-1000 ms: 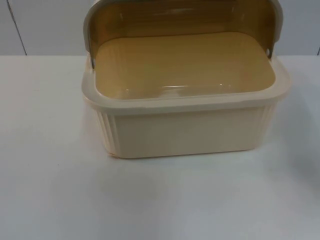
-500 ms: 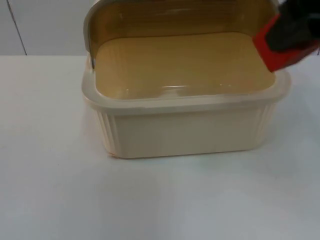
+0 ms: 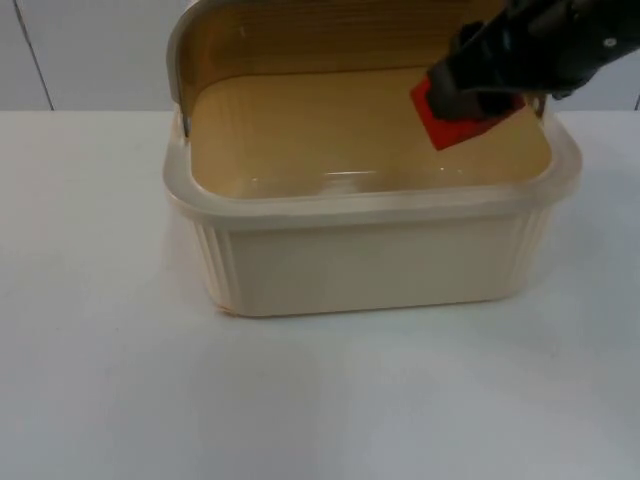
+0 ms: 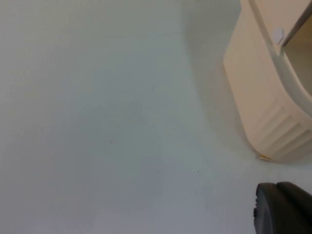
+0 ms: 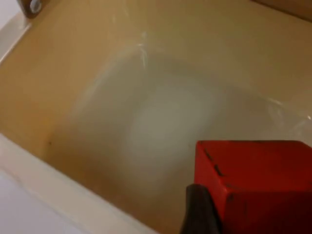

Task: Open the box lid with the left hand, place the block into the box with the right hand, then close the box lid with the left hand.

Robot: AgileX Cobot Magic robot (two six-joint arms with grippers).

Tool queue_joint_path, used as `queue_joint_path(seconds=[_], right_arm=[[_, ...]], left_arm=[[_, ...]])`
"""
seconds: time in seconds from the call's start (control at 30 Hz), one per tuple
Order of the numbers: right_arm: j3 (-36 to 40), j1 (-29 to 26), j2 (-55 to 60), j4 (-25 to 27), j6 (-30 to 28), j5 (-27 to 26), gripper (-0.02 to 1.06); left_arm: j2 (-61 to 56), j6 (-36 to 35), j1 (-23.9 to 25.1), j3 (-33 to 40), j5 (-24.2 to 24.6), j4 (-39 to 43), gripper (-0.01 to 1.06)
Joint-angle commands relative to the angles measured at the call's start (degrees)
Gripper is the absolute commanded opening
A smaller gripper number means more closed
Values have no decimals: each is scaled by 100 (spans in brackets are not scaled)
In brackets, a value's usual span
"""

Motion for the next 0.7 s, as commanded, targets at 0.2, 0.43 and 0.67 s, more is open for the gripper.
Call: queue_joint_path(seconds=[0.2, 0.43, 0.67], right_arm=[[-84, 34, 480, -35, -88, -754, 19], [-84, 34, 728, -35, -97, -1038, 63], [-147, 100, 386, 5, -49, -812, 75]], left_arm=[[-45, 8, 27, 20, -43, 4, 0], [-45, 8, 27, 20, -43, 4, 0], [-45, 8, 27, 20, -43, 4, 0]])
